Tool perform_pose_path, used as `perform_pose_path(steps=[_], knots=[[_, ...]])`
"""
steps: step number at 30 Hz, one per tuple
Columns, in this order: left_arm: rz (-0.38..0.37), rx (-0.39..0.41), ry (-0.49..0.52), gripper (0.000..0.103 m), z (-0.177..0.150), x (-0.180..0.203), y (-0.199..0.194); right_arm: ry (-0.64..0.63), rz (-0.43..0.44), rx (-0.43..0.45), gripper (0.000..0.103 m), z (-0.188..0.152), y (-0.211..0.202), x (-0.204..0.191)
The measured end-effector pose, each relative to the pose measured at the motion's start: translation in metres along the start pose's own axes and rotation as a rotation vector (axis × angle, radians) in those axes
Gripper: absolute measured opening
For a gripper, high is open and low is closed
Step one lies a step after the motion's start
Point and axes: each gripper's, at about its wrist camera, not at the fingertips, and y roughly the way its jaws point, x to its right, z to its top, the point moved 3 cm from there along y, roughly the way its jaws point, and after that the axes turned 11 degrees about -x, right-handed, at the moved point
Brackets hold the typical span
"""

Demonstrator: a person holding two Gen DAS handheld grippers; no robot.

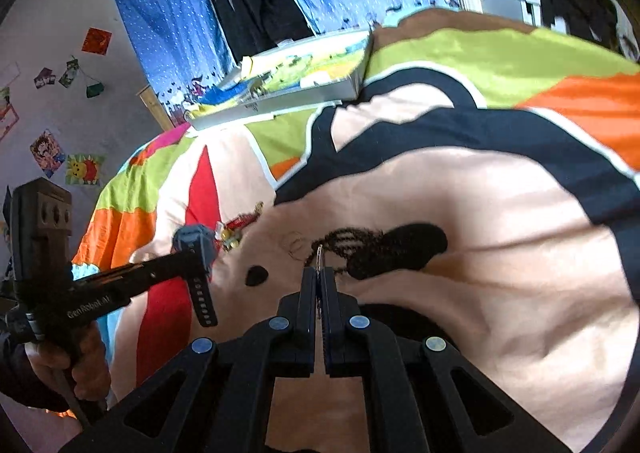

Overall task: Organize jewelry
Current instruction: 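Carry the blue watch into the box with the left tool while the right tool drops the bracelets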

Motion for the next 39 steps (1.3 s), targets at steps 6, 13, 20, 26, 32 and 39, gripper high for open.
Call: perform_pose_path(steps=[6, 13, 20, 26, 32, 39], knots=[[-0.008, 0.015, 0.013, 0.002, 0.031, 0.003, -0.013, -0.069, 0.010, 0.071, 0.003, 0.031, -0.012, -0.020], [0.018, 0.095, 0.078, 0.002, 0.105, 0.007, -0.034, -0.122, 0.049, 0.183, 0.003, 0.101, -0.020, -0.028], [0.012, 0.193, 0.110, 0.002, 0.192, -0.012, -0.027, -0.145, 0.054, 0.311, 0.003, 0.195, -0.012, -0.025], [0.021, 0.217, 0.084, 0.002, 0.252, -0.042, 0.015, -0.134, 0.062, 0.344, 0.003, 0.255, 0.029, -0.006], [0.035, 0.158, 0.073, 0.002, 0.273, -0.064, 0.065, -0.106, 0.073, 0.273, 0.003, 0.266, 0.084, 0.022], [0.063, 0.119, 0.057, 0.003, 0.268, -0.077, 0.084, -0.092, 0.040, 0.202, 0.003, 0.246, 0.111, 0.040]])
